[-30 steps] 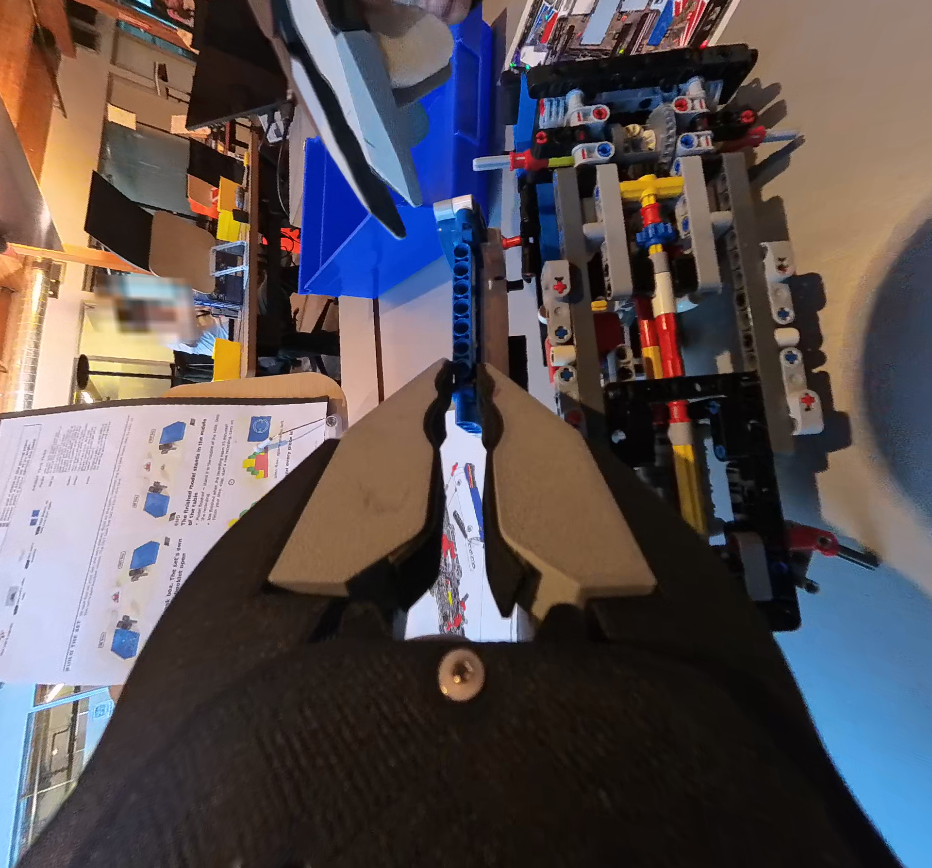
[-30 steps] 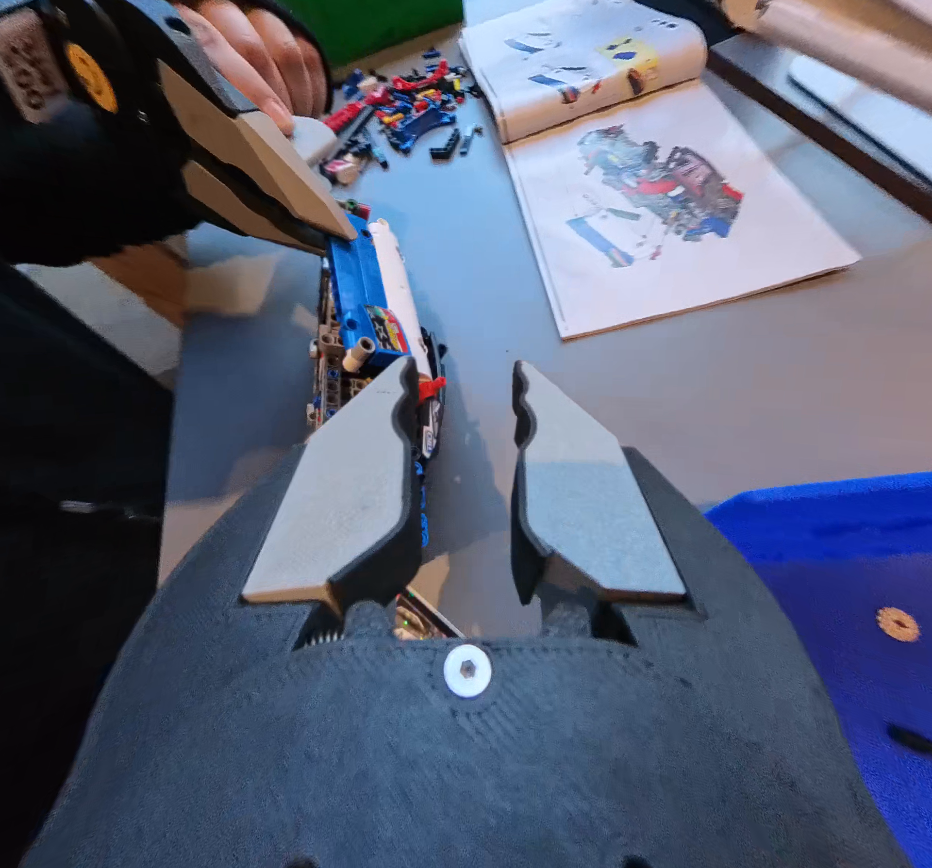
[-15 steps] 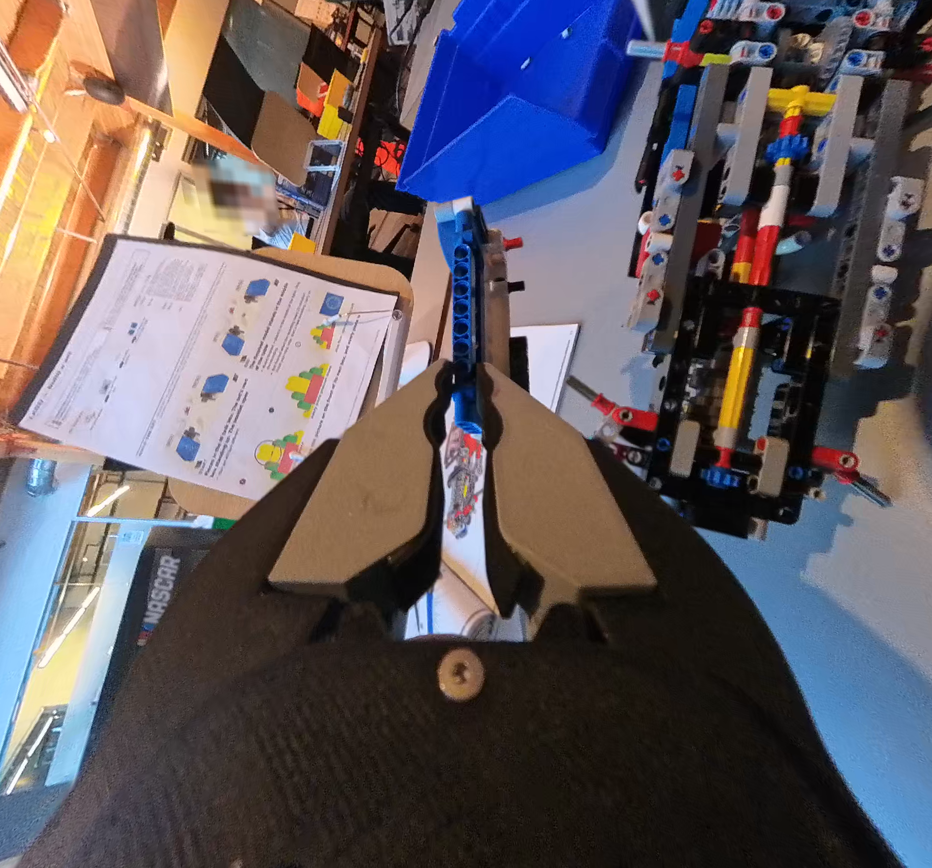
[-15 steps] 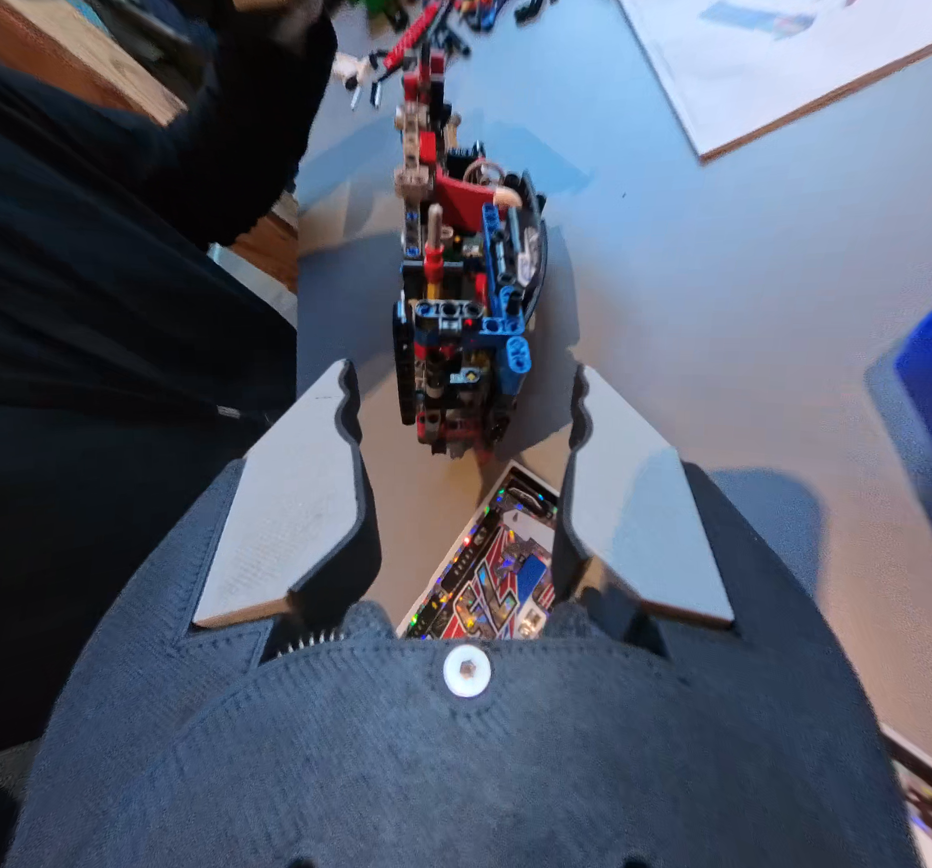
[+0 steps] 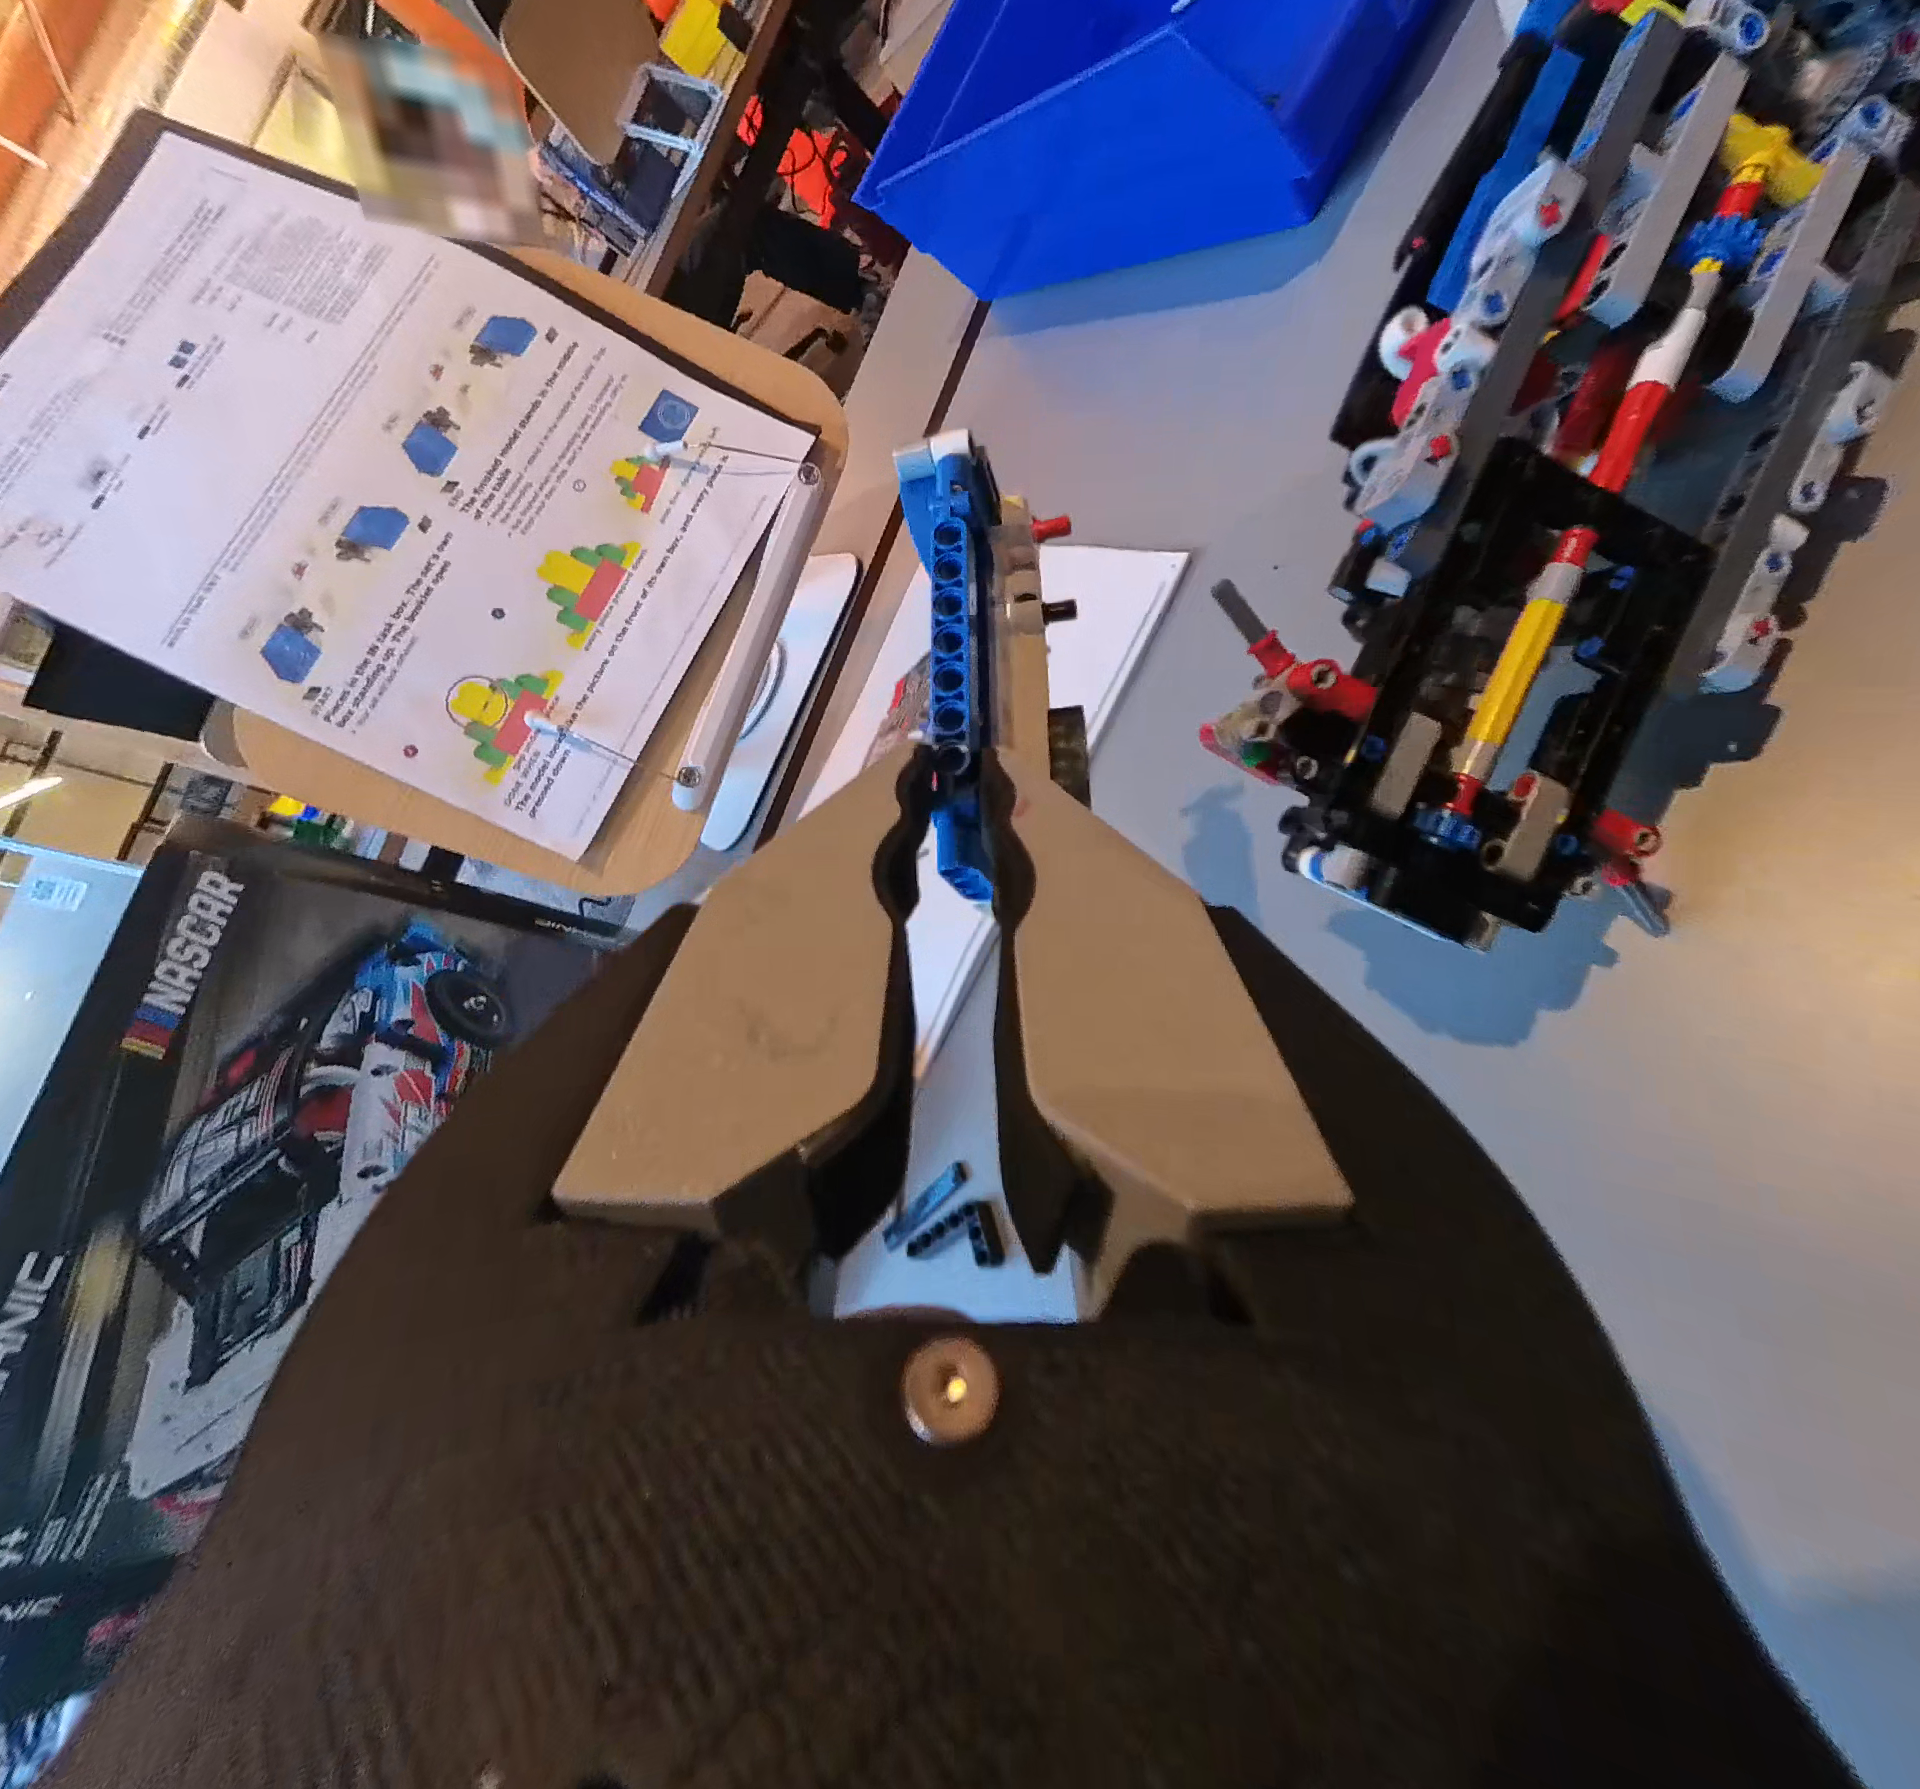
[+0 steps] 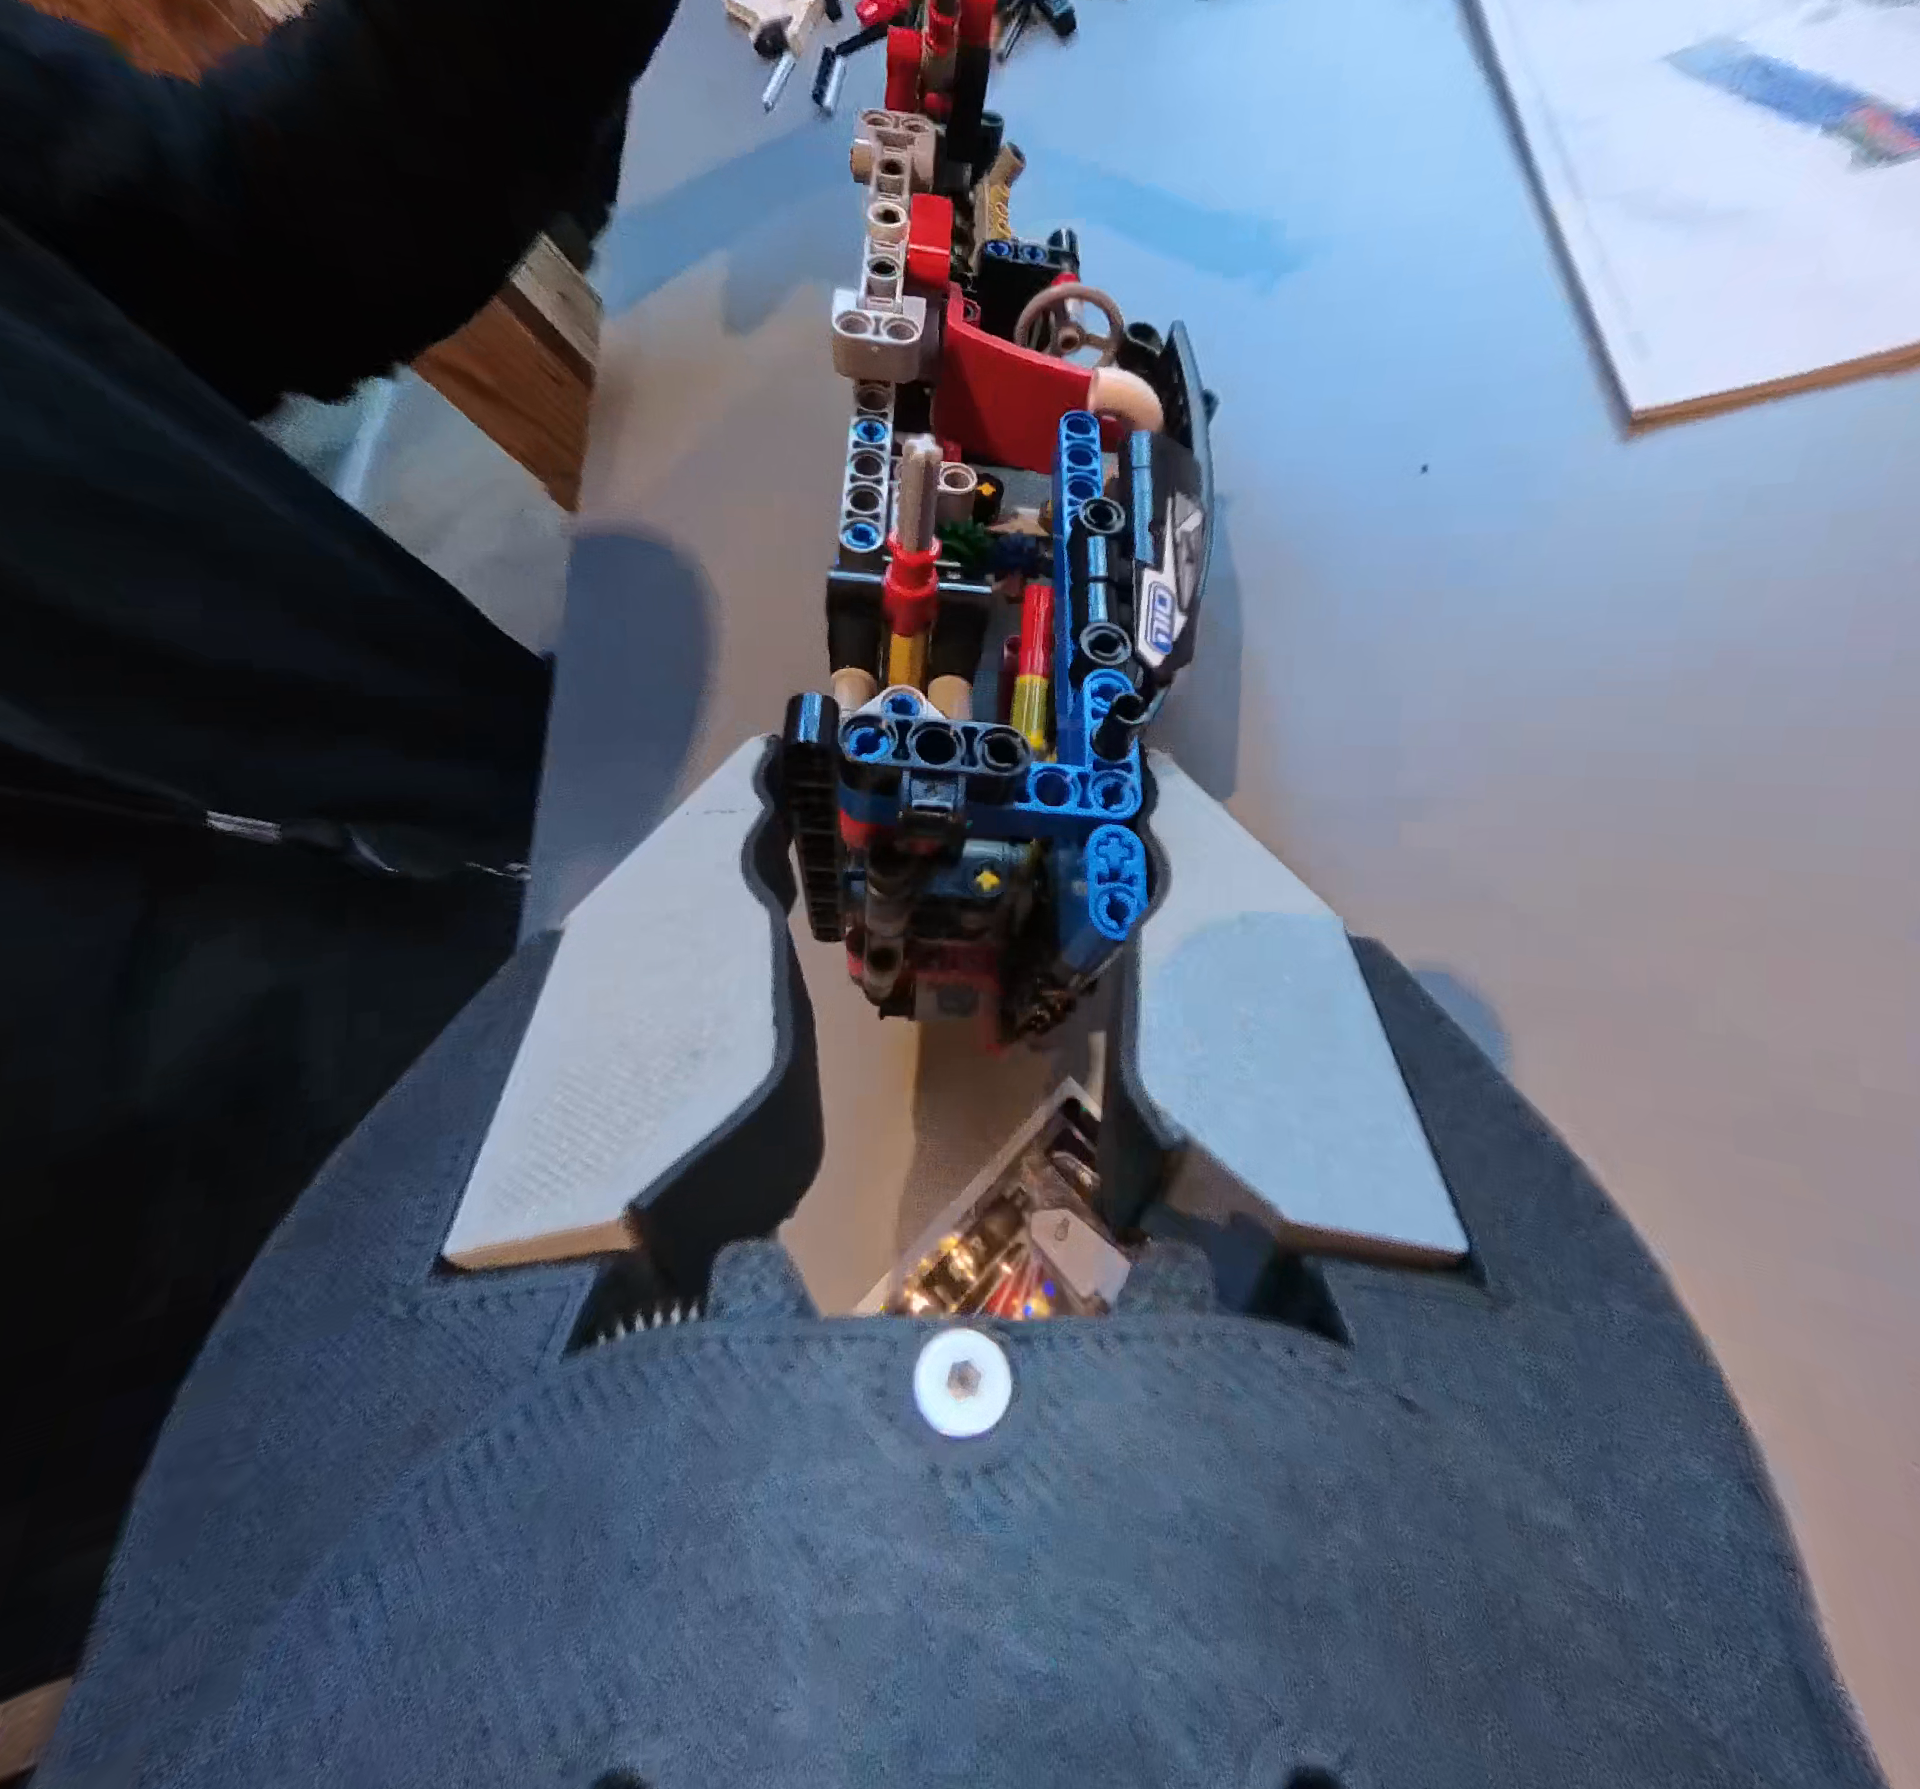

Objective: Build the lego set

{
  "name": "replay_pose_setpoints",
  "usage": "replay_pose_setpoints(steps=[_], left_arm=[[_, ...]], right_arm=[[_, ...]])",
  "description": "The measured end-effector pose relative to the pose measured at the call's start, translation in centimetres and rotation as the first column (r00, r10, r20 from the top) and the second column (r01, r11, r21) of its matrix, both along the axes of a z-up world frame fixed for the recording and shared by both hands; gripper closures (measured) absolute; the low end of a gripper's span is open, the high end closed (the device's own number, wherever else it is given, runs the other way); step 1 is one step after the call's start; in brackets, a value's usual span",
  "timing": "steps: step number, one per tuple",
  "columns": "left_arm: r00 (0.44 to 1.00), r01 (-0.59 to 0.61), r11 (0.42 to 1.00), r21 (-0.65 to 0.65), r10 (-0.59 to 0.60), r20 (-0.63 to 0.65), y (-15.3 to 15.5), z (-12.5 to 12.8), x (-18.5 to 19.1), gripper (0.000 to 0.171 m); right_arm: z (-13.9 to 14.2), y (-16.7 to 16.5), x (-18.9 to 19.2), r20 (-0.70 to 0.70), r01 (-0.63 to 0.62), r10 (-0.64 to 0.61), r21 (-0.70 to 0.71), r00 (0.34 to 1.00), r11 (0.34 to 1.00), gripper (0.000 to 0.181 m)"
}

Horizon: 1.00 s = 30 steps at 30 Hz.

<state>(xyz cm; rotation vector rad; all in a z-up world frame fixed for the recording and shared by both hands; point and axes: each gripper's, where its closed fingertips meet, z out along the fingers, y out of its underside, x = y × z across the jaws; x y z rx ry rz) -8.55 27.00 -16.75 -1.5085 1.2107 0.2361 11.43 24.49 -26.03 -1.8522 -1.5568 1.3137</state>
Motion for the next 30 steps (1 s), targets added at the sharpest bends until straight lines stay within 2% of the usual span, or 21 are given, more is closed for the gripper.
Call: replay_pose_setpoints(steps=[3,5,8,11,16,22,27,30], left_arm=[[0.999,-0.025,1.0,0.01,0.026,-0.02,-1.2,0.1,-0.4,0.165],[0.999,-0.04,0.999,0.028,0.041,-0.028,-2.0,0.5,-0.5,0.165],[0.999,-0.049,0.995,0.092,0.051,-0.018,-3.7,2.2,0.0,0.165],[0.998,-0.059,0.978,0.201,0.061,-0.003,-5.6,4.0,1.0,0.166],[0.997,-0.071,0.95,0.305,0.072,0.006,-8.0,4.0,3.1,0.166],[0.998,-0.061,0.962,0.265,0.052,0.042,-10.1,2.1,4.4,0.166],[0.998,-0.048,0.97,0.239,0.036,0.054,-11.4,0.8,5.2,0.166],[0.997,-0.041,0.973,0.228,0.024,0.076,-12.0,0.3,5.6,0.165]], right_arm=[[0.7,-0.7,-0.1,0.003,-0.004,0.004,0.206,1.0,0.979,0.121],[1.2,-1.0,-0.2,0.019,-0.009,0.001,0.416,1.0,0.909,0.121],[1.3,-1.2,-0.4,0.065,-0.024,-0.031,0.711,0.997,0.703,0.12],[1.3,-2.0,-0.8,0.061,-0.03,-0.04,0.844,0.997,0.535,0.12],[0.7,-2.5,-0.7,0.063,-0.045,-0.056,0.96,0.996,0.278,0.12],[-1.4,-3.0,0.1,0.123,-0.119,-0.079,0.991,0.989,0.053,0.119],[-2.2,-3.4,1.0,0.192,-0.197,-0.061,0.976,0.98,-0.096,0.116],[-2.1,-3.2,1.9,0.246,-0.254,-0.07,0.956,0.967,-0.148,0.114]])
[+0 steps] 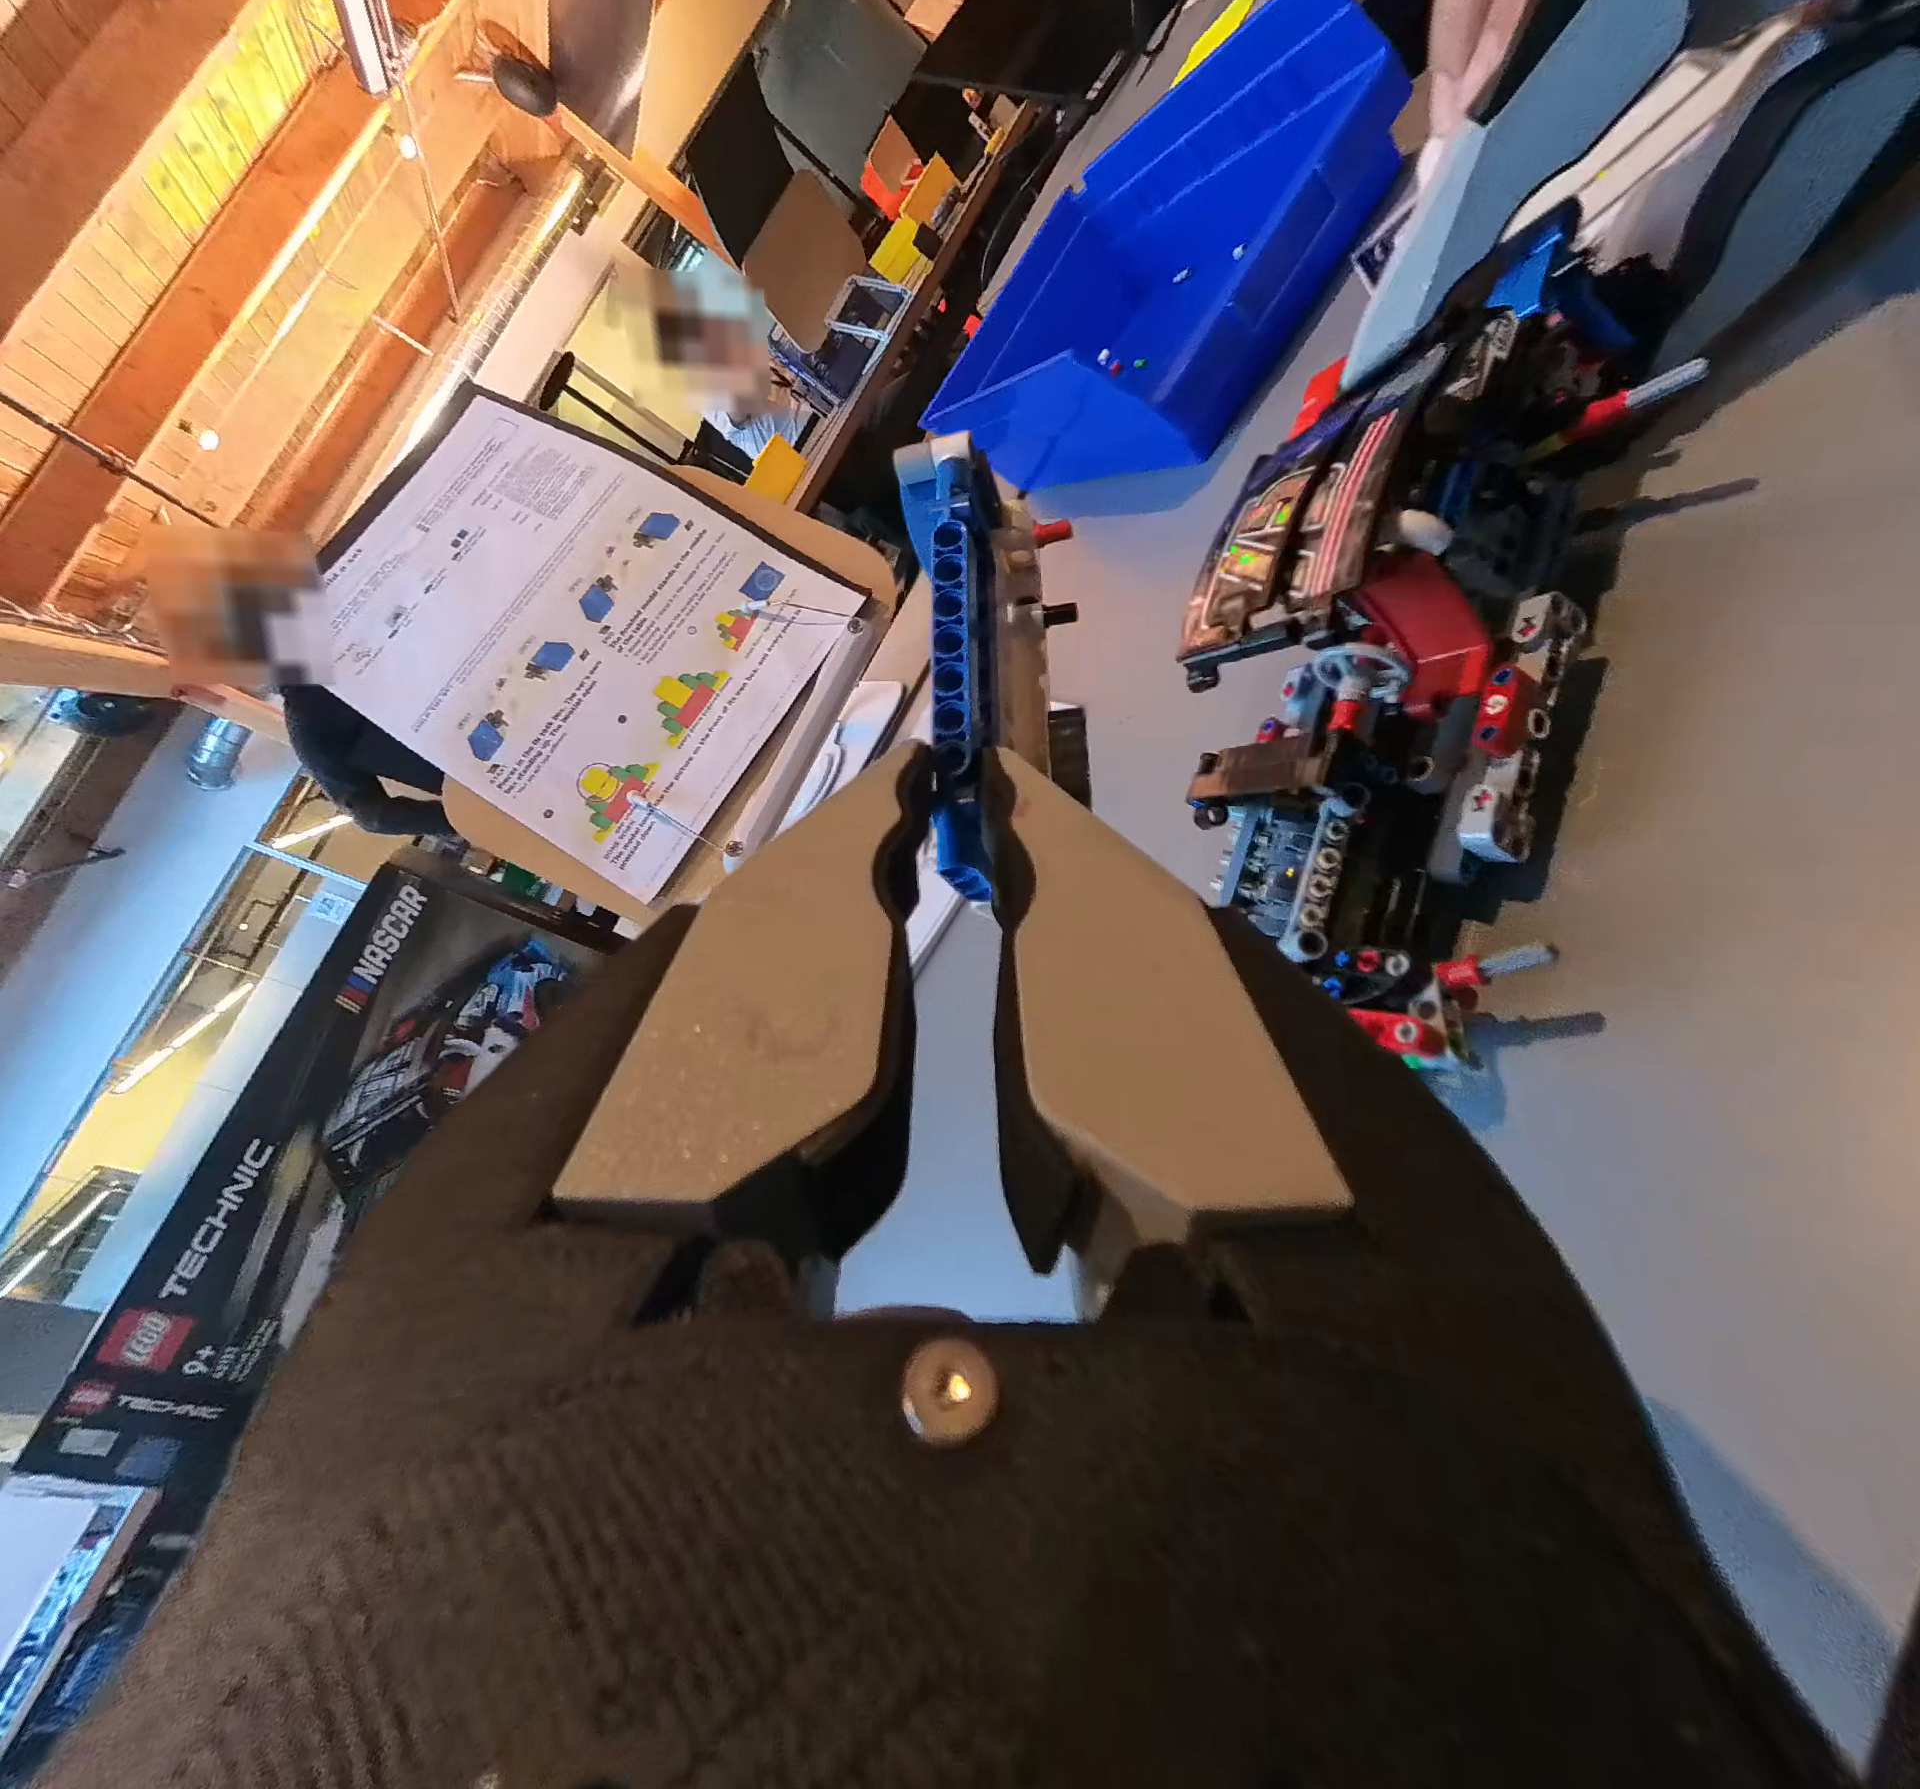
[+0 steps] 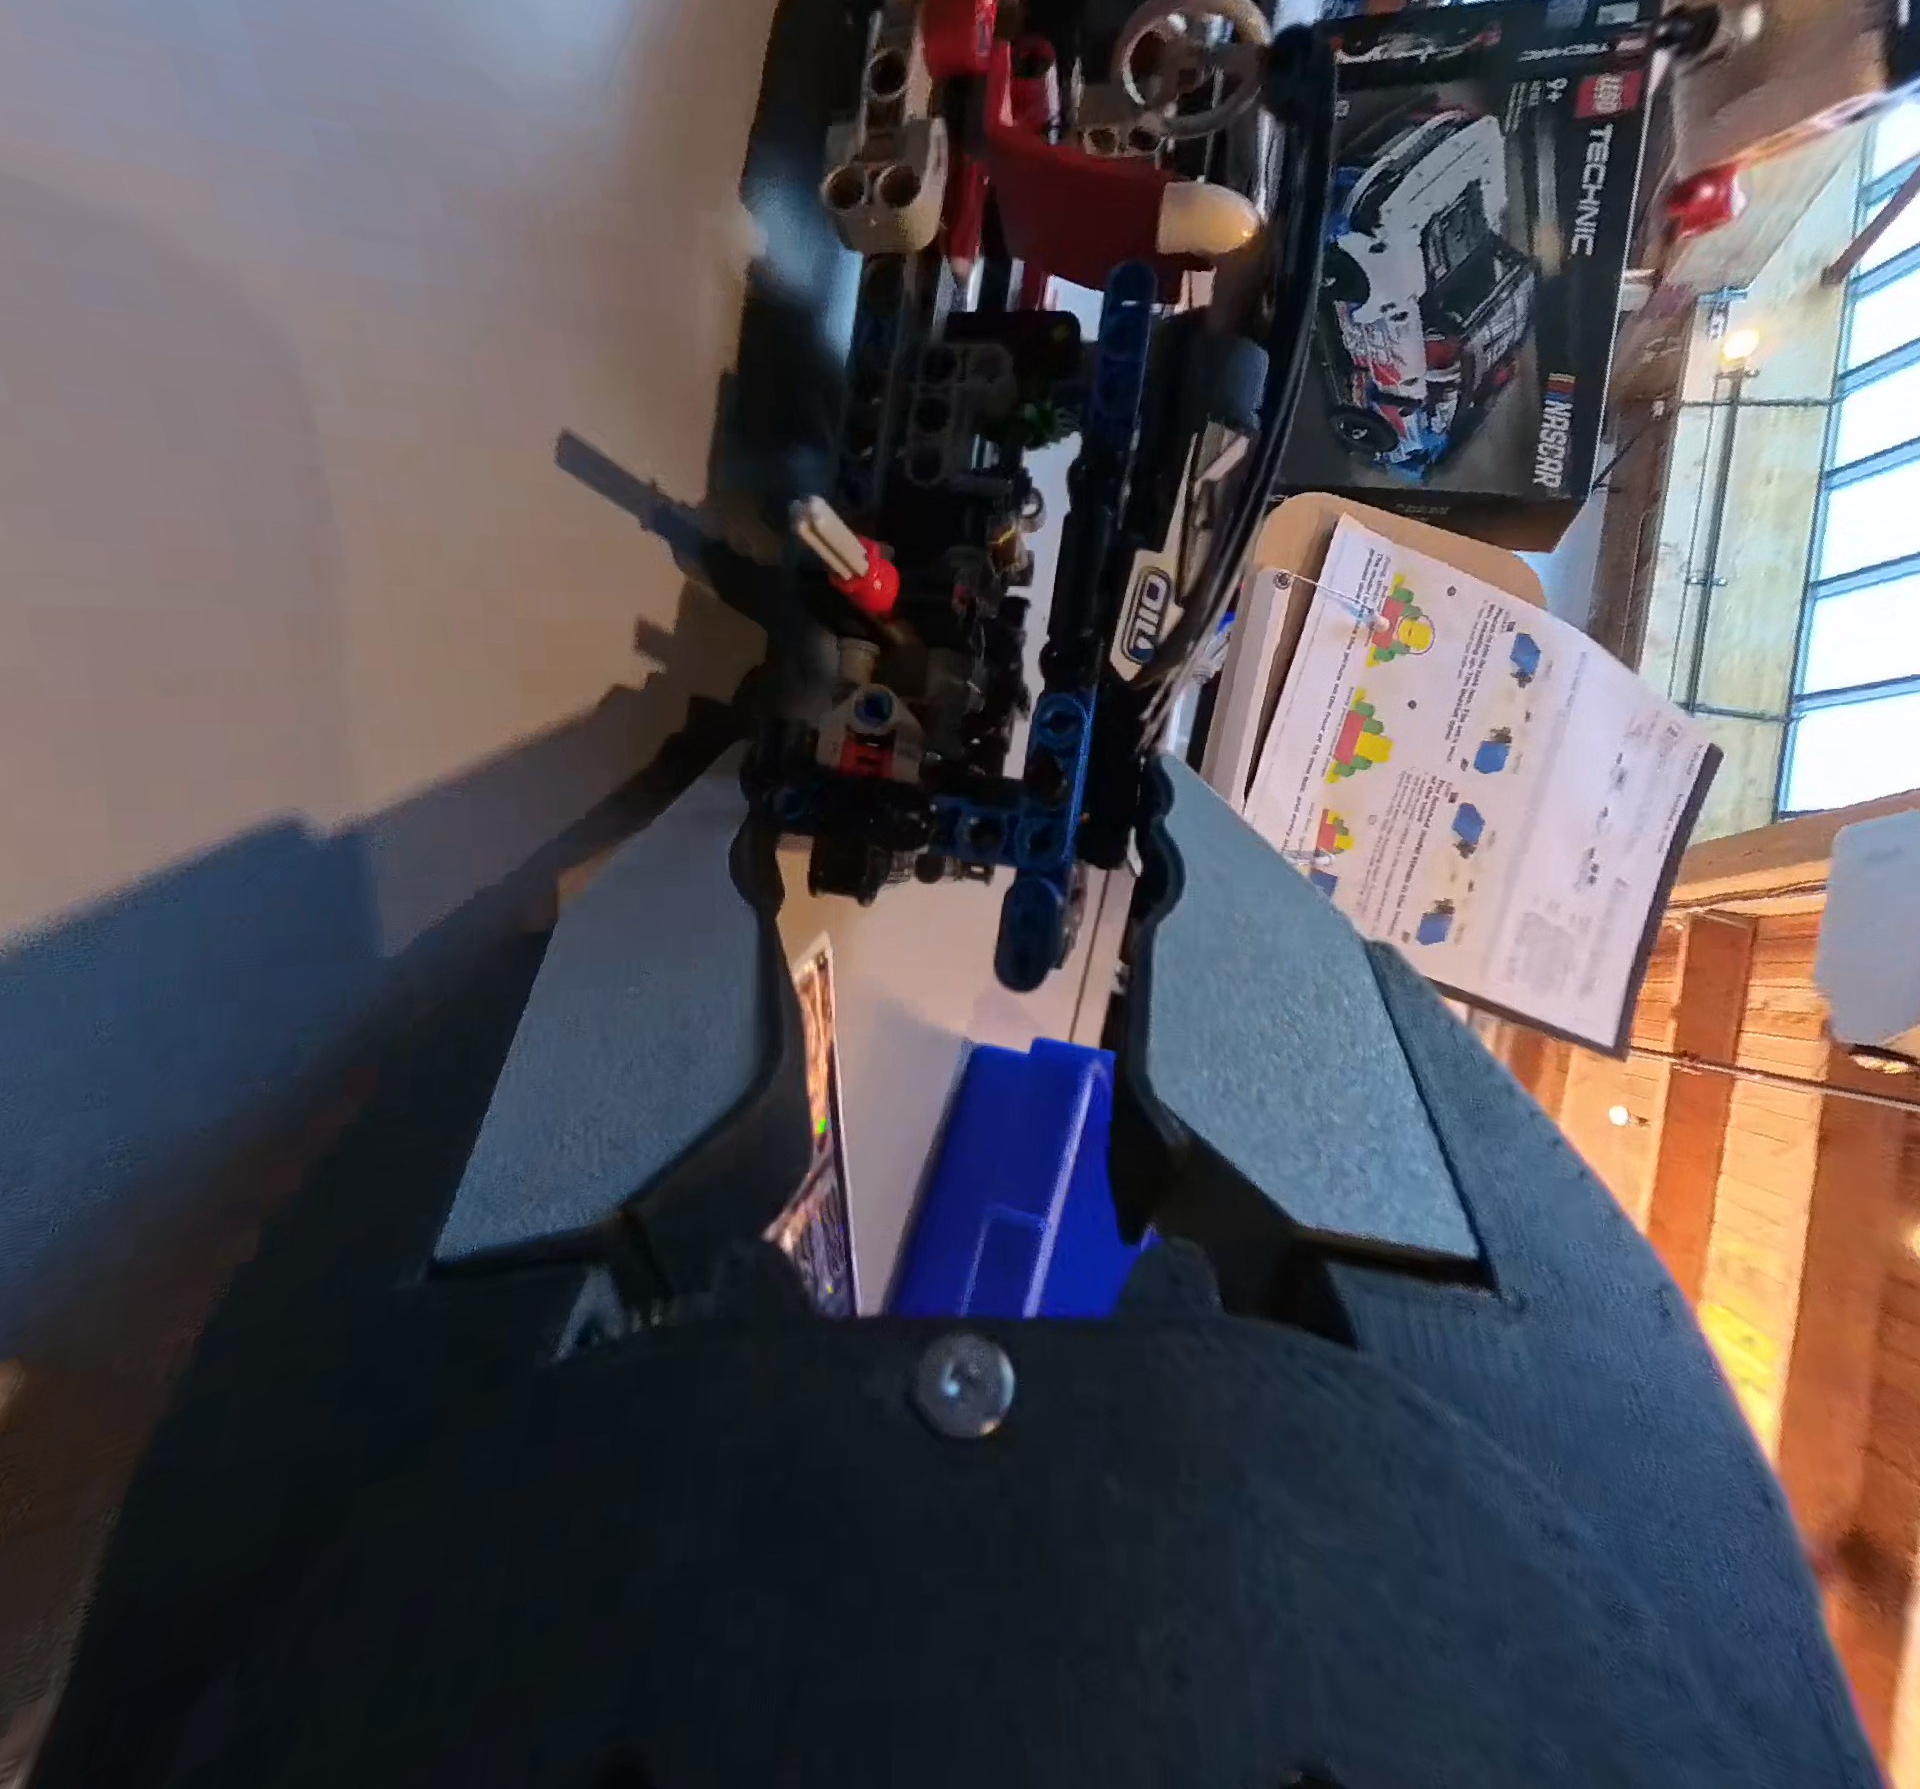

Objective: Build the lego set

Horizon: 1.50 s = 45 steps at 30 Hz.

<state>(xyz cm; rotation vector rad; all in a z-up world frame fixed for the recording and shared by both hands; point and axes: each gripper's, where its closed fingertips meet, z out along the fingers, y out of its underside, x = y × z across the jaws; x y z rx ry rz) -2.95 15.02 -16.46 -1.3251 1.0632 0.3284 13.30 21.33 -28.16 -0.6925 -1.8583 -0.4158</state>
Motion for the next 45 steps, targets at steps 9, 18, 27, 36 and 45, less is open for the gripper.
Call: replay_pose_setpoints(steps=[9,18,27,36,45], left_arm=[[1.0,0.019,1.0,-0.009,-0.019,0.021,-0.5,-0.5,1.1,0.166],[1.0,0.023,1.0,-0.009,-0.023,0.021,-0.7,-0.5,1.1,0.166],[1.0,0.029,1.0,0.008,-0.029,0.013,-1.3,0.0,1.1,0.166],[0.998,0.06,0.997,0.053,-0.06,-0.006,-2.5,0.6,1.4,0.166],[0.996,0.089,0.995,0.054,-0.089,0.0,-3.0,0.3,1.8,0.166]], right_arm=[[0.8,4.0,4.0,0.339,0.014,-0.081,0.195,0.937,0.981,0.101],[3.8,6.6,9.0,0.155,0.276,-0.281,0.052,0.947,0.96,0.11],[7.3,-2.6,-0.1,-0.262,0.113,-0.278,-0.507,0.924,0.855,0.128],[3.8,-0.3,-1.9,-0.11,0.357,-0.445,-0.442,0.889,0.823,0.124],[4.7,1.5,-1.5,-0.3,0.409,-0.555,-0.431,0.776,0.805,0.176]])
